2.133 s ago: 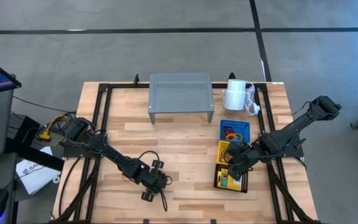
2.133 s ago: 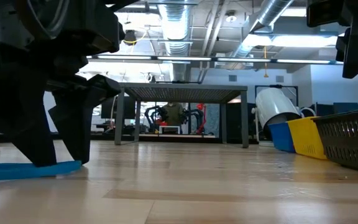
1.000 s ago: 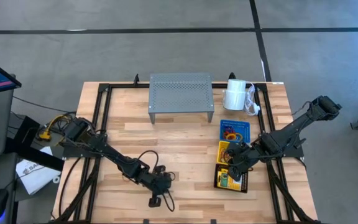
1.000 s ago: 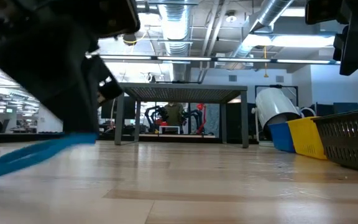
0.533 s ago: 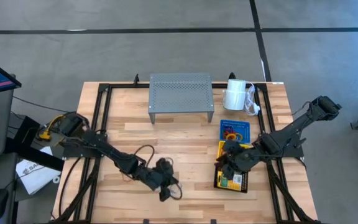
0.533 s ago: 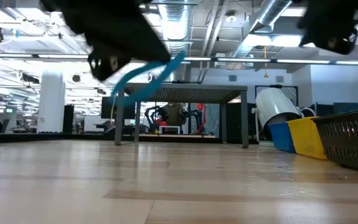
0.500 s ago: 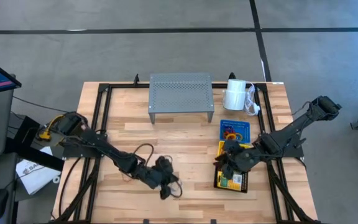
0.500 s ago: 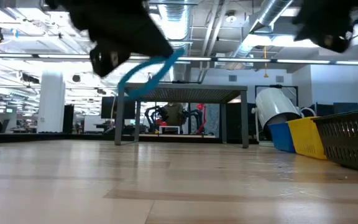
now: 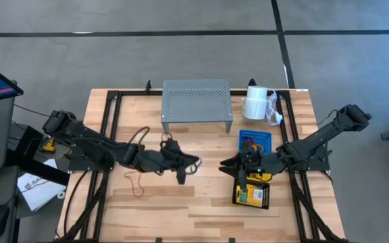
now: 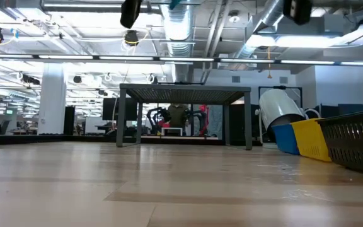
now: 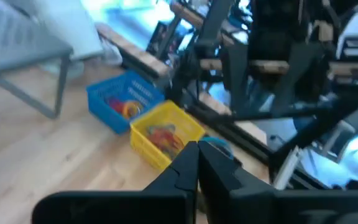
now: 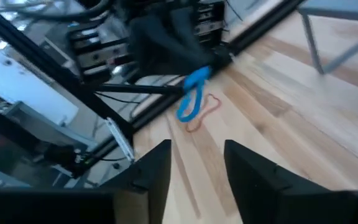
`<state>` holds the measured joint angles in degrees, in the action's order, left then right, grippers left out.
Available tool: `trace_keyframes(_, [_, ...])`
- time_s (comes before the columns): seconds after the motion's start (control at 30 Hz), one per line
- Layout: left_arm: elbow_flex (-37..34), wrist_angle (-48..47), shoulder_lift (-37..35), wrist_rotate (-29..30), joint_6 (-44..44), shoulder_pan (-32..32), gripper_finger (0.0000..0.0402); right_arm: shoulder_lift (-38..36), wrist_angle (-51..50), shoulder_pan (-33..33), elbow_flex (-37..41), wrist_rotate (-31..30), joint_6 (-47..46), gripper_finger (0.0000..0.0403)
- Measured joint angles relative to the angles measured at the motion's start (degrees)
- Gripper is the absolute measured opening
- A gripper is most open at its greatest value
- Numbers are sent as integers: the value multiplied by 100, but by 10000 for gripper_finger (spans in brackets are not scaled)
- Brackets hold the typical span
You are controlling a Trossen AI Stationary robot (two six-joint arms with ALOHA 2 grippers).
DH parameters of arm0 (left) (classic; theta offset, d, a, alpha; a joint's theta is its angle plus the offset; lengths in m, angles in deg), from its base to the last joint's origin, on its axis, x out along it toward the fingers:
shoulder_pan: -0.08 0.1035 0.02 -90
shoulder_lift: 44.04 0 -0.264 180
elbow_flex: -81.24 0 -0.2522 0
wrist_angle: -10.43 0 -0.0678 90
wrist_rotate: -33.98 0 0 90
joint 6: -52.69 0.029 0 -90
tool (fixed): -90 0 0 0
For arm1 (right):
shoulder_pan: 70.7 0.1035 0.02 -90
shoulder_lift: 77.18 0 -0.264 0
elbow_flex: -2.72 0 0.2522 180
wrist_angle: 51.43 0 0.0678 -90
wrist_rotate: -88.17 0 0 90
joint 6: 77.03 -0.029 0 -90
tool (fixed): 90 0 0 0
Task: Pick & Place Office Desk Supplies
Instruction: Put the blue rubber band into the yellow basket
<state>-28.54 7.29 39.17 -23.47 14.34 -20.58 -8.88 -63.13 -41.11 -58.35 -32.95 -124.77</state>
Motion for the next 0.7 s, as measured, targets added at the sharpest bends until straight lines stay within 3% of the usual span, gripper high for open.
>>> trace_keyframes(0.33, [-2,1274,-17,-146,656,314,0,0,803,-300,0,103,125,234])
trace_keyframes(0.7, [-2,1871,-14,-282,656,334,0,206,1272,-585,0,107,172,234])
